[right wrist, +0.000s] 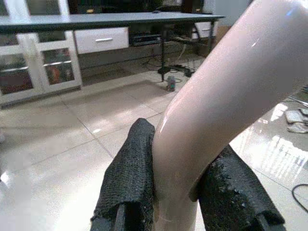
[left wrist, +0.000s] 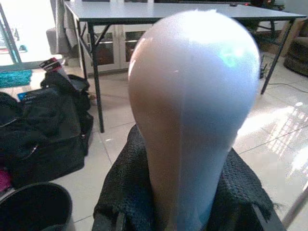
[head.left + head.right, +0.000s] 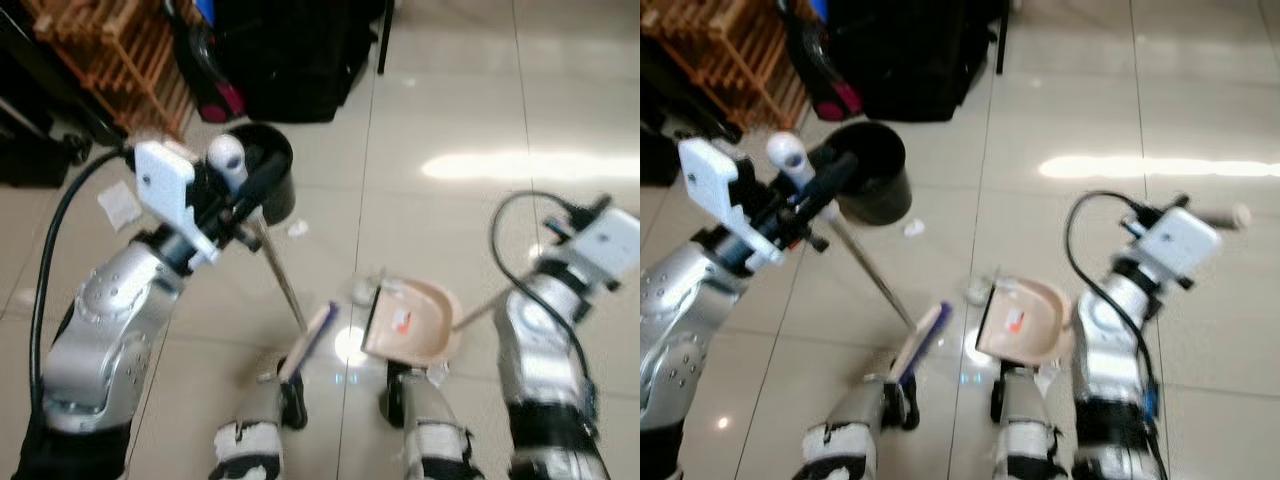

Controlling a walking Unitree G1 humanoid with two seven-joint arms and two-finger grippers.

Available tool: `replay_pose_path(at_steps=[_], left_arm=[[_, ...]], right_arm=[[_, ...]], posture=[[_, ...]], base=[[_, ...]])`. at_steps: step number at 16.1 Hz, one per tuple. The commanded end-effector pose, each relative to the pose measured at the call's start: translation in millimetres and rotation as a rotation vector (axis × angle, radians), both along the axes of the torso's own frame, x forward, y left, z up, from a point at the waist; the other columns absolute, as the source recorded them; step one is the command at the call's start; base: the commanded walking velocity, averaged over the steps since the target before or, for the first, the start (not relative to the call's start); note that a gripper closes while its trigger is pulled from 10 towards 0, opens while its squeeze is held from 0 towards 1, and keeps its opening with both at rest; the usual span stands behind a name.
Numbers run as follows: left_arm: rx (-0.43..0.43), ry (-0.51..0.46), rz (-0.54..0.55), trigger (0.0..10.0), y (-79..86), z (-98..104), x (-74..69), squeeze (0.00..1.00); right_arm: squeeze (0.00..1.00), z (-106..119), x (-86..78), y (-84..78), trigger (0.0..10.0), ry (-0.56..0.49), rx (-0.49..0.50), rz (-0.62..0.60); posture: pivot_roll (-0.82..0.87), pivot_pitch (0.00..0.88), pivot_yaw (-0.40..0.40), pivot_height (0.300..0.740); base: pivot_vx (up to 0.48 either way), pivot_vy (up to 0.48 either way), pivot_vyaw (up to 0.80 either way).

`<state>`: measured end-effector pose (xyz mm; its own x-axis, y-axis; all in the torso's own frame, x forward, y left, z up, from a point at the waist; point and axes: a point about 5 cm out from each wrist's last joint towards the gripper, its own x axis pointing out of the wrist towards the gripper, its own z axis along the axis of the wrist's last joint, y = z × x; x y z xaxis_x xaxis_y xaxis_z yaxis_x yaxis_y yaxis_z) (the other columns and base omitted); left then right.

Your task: Sweep floor

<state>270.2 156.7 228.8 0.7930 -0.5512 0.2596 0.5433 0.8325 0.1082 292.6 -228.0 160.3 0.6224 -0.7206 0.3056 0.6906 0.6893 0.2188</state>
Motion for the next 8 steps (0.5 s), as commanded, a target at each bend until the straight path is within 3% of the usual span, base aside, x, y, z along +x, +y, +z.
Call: replay_pose_path(at_steps=[1, 5, 8], left_arm=[[0.029, -0.03, 0.051, 10.0, 7.2, 4.5, -4.7, 0.0], [0.052, 0.021, 0.122, 10.0, 16.0, -7.9, -6.4, 0.0], [0.082, 0.04, 0.185, 10.0, 17.8, -17.7, -4.4, 0.0]], right_arm=[[0.0, 10.2, -7.8, -8.0, 10.0, -0.034, 0.014, -0.026], [0.0, 45.9, -16.3, -19.1, 10.0, -0.102, 0.014, -0.005], [0.0, 50.5, -18.1, -16.2, 10.0, -0.073, -0.045, 0.038]], posture=[[0.01, 0.271, 0.063, 0.74], [-0.01, 0.254, 0.069, 0.74], [0.0, 0.251, 0.065, 0.74]], base=[[0.0, 0.0, 0.0], [0.0, 0.0, 0.0], [0.0, 0.0, 0.0]])
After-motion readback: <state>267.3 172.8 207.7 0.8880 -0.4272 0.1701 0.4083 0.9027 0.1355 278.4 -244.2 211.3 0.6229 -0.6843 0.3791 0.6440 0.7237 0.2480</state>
